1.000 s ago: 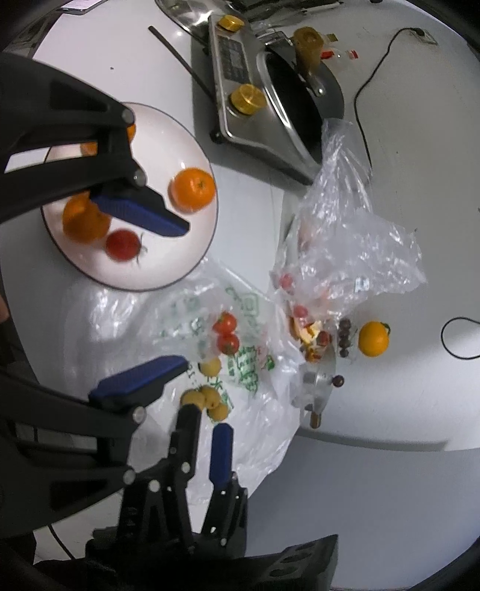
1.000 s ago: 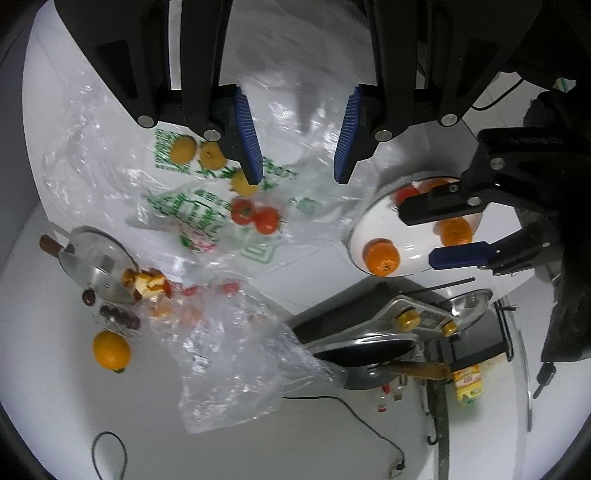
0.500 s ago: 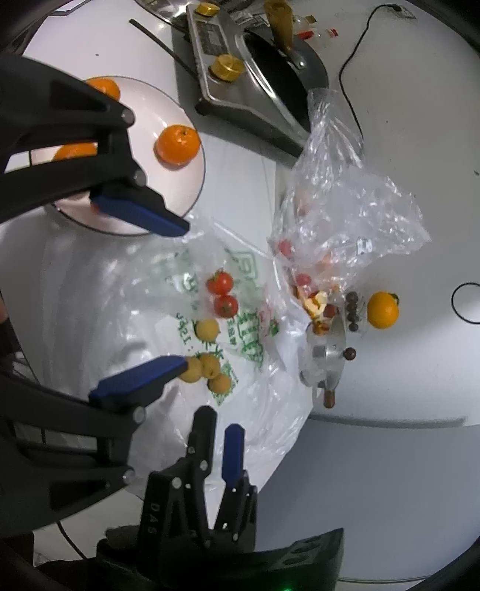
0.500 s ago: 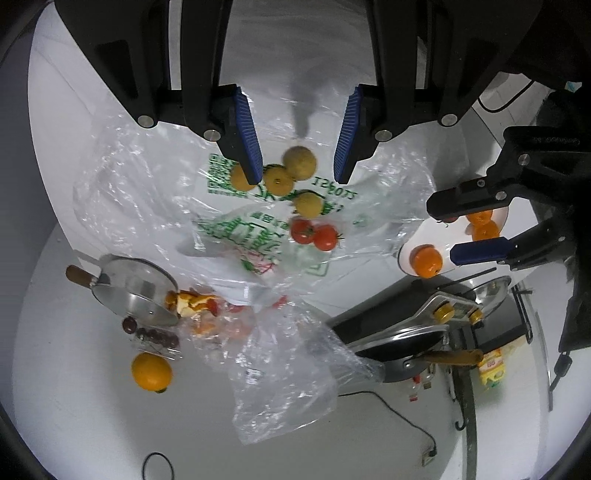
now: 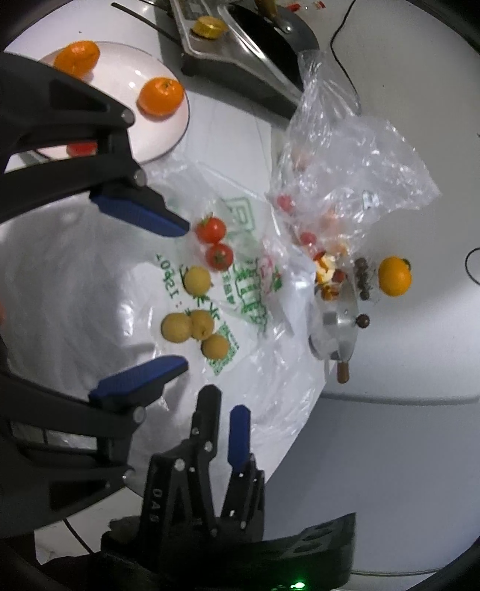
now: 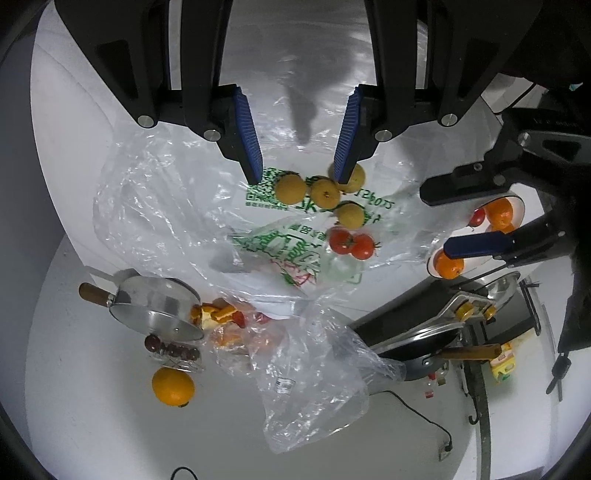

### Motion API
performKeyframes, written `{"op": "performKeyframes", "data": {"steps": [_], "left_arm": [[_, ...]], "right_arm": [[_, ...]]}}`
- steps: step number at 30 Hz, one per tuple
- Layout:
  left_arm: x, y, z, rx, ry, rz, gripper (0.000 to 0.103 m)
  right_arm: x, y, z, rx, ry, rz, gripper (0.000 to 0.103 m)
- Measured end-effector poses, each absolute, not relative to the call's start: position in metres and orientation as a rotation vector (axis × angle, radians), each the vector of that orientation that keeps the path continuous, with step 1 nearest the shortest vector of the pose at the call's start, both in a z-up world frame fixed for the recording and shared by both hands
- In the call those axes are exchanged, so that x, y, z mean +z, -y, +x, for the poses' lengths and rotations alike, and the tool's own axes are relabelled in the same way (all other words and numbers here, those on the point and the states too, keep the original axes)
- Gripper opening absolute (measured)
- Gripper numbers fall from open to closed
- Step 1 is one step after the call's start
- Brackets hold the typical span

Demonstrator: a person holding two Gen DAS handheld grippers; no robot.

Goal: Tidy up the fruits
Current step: 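Move both open tools back over the fruit on the bag, then grasp a small yellow fruit with the left tool while the right tool grasps another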

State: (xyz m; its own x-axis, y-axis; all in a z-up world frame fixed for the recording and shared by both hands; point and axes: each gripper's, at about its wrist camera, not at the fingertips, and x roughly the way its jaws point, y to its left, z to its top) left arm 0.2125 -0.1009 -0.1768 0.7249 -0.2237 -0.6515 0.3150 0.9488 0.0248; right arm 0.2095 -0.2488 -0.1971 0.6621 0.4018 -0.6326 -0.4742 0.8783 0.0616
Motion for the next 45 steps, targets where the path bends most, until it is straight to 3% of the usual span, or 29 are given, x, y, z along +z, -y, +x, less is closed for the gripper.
{"op": "performKeyframes", "data": {"steps": [17, 23, 28, 30, 36, 45], "left_arm": [[-0.205, 0.128, 0.243, -0.336, -0.790, 0.161, 0.067], [-0.216, 0.134, 0.253, -0.346, -0.831, 0.164, 0.051], [-0.222, 0.136, 0.257, -0.361, -0.850, 0.175, 0.045], [-0.225, 0.137, 0.259, -0.368, -0.863, 0.174, 0.034], [-0.226, 0.136, 0.260, -0.399, -0.865, 0.157, 0.027], [-0.215, 0.124, 0.254, -0.417, -0.840, 0.137, 0.027]], "right_arm": [[-0.209, 0.268, 0.232, 0.499, -0.707, -0.082, 0.043], [-0.209, 0.267, 0.240, 0.513, -0.700, -0.060, 0.043], [-0.212, 0.262, 0.246, 0.528, -0.707, -0.064, 0.043], [-0.212, 0.260, 0.248, 0.533, -0.709, -0.067, 0.043], [-0.216, 0.251, 0.251, 0.539, -0.727, -0.094, 0.043], [-0.224, 0.231, 0.258, 0.550, -0.776, -0.154, 0.043]]}}
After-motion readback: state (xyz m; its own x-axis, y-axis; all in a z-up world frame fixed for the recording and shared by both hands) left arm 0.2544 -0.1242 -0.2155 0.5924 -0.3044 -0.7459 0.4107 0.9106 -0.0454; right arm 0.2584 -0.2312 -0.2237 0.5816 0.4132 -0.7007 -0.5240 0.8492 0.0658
